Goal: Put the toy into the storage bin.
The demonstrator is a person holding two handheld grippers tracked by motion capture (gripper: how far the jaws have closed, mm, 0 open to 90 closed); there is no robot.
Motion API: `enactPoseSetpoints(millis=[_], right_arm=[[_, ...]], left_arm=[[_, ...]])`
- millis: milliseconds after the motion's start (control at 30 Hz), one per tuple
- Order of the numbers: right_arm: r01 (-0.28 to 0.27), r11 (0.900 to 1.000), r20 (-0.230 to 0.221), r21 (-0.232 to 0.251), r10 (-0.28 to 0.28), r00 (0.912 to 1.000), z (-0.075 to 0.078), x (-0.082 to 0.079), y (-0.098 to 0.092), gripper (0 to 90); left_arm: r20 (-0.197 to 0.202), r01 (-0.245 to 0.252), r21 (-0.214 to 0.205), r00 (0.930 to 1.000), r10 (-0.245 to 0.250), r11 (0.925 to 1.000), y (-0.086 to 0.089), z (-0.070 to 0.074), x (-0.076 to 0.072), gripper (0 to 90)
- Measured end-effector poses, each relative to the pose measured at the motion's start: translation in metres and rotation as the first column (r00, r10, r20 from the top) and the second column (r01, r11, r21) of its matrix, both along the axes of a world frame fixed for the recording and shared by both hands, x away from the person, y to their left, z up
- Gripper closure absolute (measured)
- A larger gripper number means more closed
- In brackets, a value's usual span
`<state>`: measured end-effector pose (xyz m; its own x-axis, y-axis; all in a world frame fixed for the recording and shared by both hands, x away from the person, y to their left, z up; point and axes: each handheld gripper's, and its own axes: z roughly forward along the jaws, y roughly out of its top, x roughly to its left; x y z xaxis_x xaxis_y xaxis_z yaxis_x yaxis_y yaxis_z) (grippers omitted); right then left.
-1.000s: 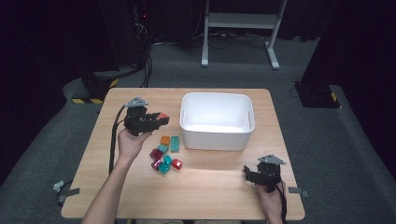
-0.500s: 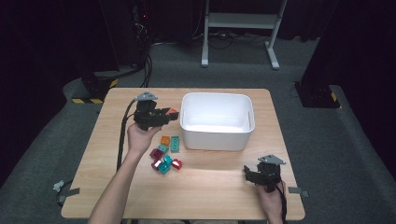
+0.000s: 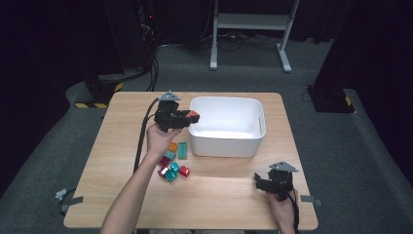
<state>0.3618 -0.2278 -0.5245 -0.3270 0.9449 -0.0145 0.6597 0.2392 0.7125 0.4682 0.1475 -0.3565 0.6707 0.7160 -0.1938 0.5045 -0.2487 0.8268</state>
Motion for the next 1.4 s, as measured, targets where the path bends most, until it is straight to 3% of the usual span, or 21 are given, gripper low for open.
enactPoseSetpoints(millis=[133,367,567,700,833,1133,1267,1400], right_arm=[[0.0,1.0,0.0,0.0,0.0,1.0,0.0,0.0,0.0,17.1],[-0.001,1.0,0.0,0.0,0.001,1.0,0.0,0.0,0.0,17.1],[-0.001,1.0,0.0,0.0,0.001,1.0,0.0,0.0,0.0,17.1],[-0.001,1.0,0.0,0.0,0.001,1.0,0.0,0.0,0.0,17.1],[-0.002,1.0,0.0,0.0,0.002,1.0,0.0,0.0,0.0,17.0],[-0.002,1.0,0.0,0.0,0.002,1.0,0.0,0.0,0.0,17.1],[-0.002,1.0,0.0,0.0,0.002,1.0,0.0,0.0,0.0,17.0],[-0.002,1.0,0.0,0.0,0.002,1.0,0.0,0.0,0.0,17.1]], left_arm=[[-0.003,0.007,0.025,1.0,-0.007,0.9997,-0.009,-0.002,0.003,58.0],[-0.015,0.012,0.014,0.9998,-0.012,0.9998,-0.018,-0.007,0.008,57.9],[-0.022,0.005,0.045,0.9997,-0.004,0.999,-0.025,-0.013,0.012,56.8],[-0.032,-0.005,0.055,0.9995,0.006,0.9985,-0.027,-0.016,0.013,46.7],[-0.032,-0.015,0.079,0.9993,0.018,0.9968,-0.024,-0.017,0.012,42.1],[-0.015,-0.034,0.072,0.9993,0.035,0.9968,-0.011,-0.012,0.005,38.9],[-0.035,-0.024,0.054,0.9991,0.026,0.9983,-0.006,-0.012,0.003,38.6],[-0.018,-0.034,0.068,0.9992,0.035,0.9971,-0.002,-0.009,-0.002,34.7]])
